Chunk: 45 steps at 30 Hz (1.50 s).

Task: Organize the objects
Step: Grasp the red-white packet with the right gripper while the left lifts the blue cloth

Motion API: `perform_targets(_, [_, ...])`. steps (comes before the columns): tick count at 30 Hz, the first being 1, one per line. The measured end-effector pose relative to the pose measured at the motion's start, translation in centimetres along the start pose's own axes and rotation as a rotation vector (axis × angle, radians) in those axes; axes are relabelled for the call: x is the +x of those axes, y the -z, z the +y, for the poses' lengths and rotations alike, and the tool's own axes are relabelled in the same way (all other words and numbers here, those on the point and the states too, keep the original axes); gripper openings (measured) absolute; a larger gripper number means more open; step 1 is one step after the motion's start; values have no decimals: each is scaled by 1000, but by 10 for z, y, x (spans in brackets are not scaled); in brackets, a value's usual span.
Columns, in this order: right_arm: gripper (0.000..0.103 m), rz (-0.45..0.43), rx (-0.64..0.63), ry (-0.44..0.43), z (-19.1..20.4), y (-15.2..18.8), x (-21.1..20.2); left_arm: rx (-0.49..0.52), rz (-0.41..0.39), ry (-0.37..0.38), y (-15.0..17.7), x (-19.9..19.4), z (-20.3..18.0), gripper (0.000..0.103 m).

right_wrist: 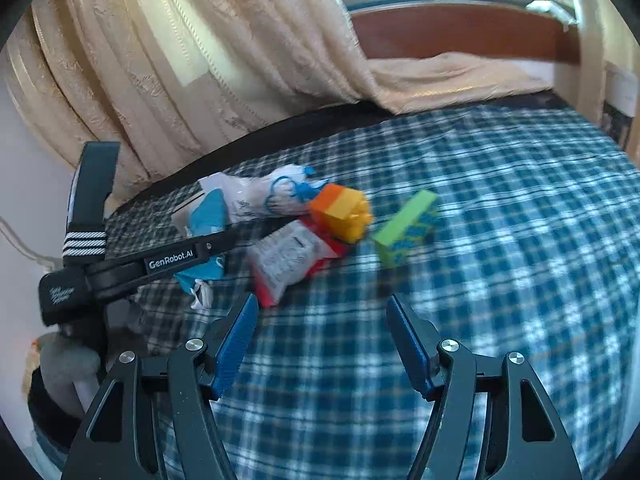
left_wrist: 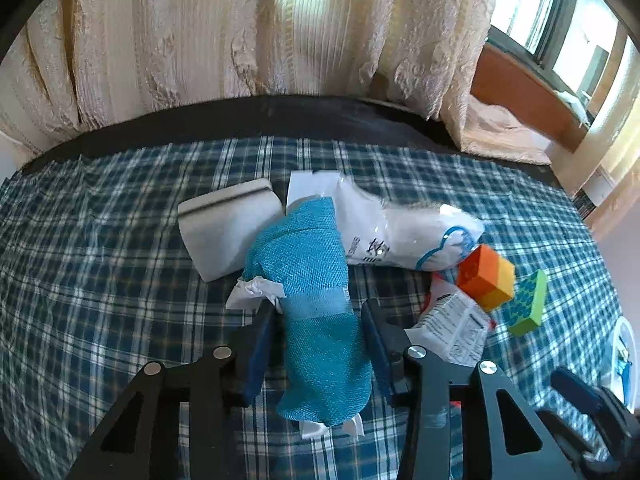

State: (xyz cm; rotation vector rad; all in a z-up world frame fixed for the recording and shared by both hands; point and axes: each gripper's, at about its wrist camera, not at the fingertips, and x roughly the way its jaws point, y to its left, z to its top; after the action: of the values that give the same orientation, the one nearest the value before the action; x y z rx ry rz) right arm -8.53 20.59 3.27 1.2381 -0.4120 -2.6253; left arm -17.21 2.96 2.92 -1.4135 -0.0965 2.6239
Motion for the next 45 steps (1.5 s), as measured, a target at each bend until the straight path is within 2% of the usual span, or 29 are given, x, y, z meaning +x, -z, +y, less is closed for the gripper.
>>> perform_targets(6, [68, 70, 39, -56, 8, -13, 34, 10, -50, 21, -6, -25, 1, 45])
perform_targets(14, [68, 82, 48, -29, 20, -29, 64, -19, -108, 20, -16, -48, 11, 45])
perform_targets(18, [68, 78, 42, 3, 24, -35, 76, -37, -110, 20, -17, -50, 17, 45])
perform_targets(24, [68, 54, -41, 84, 37, -37, 86, -42, -103, 16, -17, -47, 16, 45])
perform_targets(31, [67, 31, -114, 136, 46, -33, 89, -46, -98, 12, -17, -47, 17, 45])
perform_targets(33, [61, 31, -126, 136, 48, -32, 89, -46, -98, 14, -17, -47, 17, 45])
perform_targets(38, [55, 27, -130, 136, 48, -28, 85, -43, -103, 17, -16, -49, 16, 45])
perform_targets(41, [46, 26, -111, 128, 46, -25, 78, -37, -106, 21, -15, -51, 14, 45])
perform_targets(45, [46, 11, -103, 128, 45, -22, 67, -32, -112, 29, -14, -55, 12, 45])
